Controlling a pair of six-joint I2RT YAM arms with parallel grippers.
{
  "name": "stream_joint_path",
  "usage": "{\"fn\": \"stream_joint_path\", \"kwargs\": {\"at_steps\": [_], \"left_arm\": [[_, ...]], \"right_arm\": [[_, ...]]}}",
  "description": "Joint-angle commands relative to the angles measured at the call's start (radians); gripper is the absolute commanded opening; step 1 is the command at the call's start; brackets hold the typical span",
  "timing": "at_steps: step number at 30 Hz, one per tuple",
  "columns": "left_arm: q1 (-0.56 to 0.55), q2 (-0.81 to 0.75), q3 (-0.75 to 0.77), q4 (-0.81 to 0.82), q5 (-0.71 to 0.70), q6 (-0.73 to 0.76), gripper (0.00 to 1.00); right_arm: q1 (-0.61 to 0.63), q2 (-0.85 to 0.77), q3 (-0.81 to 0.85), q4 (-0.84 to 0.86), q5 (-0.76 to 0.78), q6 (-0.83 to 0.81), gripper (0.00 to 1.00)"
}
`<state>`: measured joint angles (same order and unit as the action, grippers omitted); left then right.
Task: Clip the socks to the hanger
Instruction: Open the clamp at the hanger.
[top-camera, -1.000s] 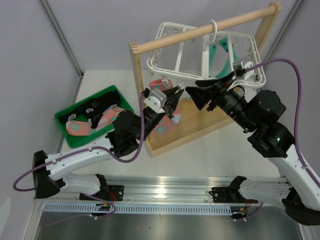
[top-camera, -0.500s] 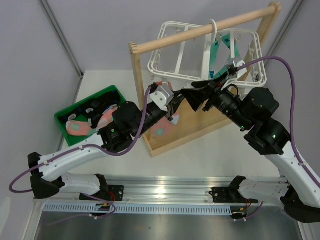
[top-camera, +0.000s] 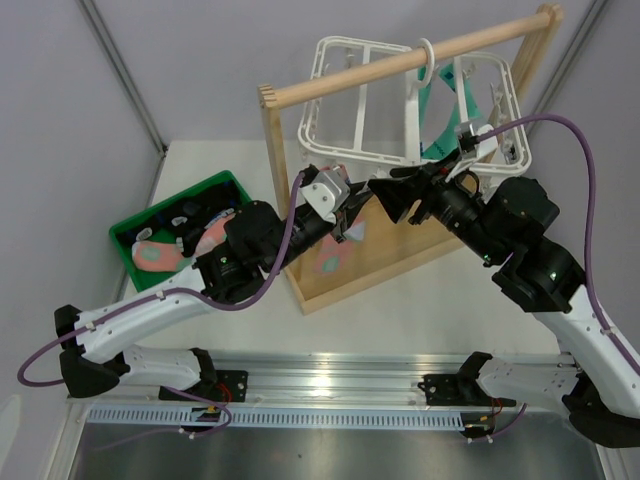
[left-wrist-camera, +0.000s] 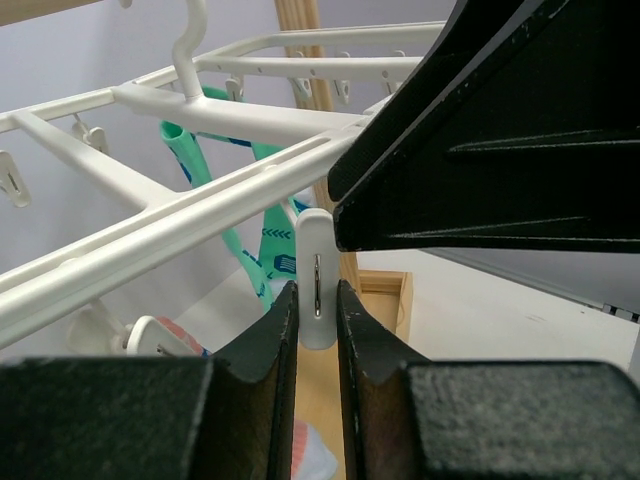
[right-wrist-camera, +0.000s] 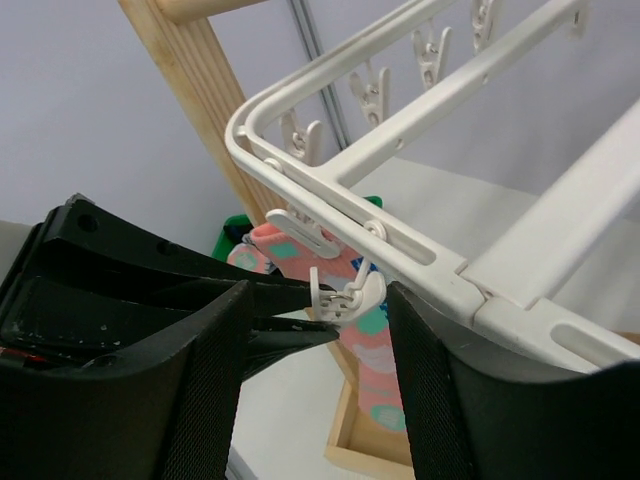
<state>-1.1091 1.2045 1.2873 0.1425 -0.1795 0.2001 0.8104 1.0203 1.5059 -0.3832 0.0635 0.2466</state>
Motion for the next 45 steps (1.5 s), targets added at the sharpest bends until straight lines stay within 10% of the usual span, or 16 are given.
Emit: {"fn": "stream_joint_path", "kwargs": {"at_steps": [1, 45], "left_arm": [[-0.011, -0.011, 0.033, 0.006, 0.055, -0.01, 0.06], [-0.012, 0.043, 0.029, -0.047, 0.074, -0.047, 0.01]], "right_arm": [[-0.014, 0.007, 0.024, -0.02, 0.111, 0.01, 0.59], [-0.016, 0.014, -0.004, 0.104, 0.121, 0.12, 0.5]]}}
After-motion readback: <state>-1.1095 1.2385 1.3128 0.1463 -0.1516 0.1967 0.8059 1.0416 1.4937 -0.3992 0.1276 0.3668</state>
